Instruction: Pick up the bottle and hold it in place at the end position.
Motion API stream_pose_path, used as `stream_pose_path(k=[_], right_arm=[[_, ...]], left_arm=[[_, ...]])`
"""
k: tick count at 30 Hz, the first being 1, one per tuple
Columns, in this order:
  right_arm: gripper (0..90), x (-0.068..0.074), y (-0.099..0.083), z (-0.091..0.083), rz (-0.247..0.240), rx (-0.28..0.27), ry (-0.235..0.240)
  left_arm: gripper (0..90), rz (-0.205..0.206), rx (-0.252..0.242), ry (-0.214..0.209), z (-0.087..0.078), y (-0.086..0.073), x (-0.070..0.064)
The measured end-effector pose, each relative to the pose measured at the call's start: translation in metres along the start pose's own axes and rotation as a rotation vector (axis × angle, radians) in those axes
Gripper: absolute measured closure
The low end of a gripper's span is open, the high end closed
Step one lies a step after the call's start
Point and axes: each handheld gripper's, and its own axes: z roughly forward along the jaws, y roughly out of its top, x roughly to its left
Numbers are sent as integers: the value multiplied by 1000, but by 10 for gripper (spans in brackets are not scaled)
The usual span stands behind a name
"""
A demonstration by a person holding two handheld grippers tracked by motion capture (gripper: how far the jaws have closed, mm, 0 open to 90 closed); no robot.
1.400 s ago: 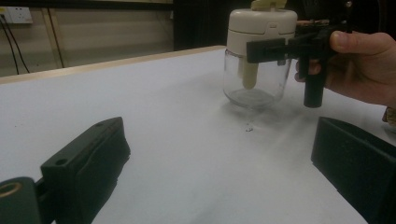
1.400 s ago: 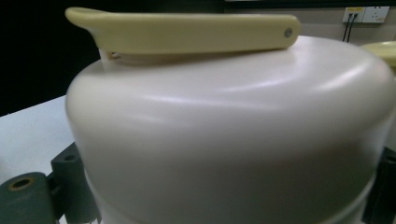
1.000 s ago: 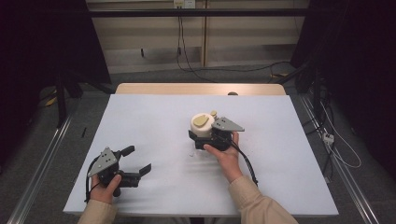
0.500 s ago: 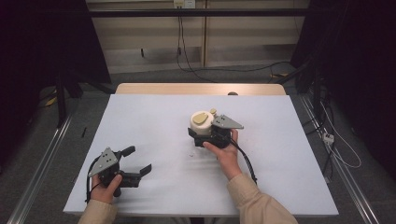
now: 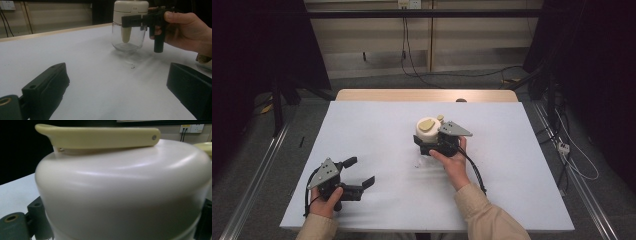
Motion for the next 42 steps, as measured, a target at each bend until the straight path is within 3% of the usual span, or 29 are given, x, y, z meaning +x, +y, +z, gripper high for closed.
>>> stream_pose_path(k=[42], right_arm=[[67,-10,-3,20,26,7,-9]], left_arm=[[32,-12,4,-2,1,-2,0]])
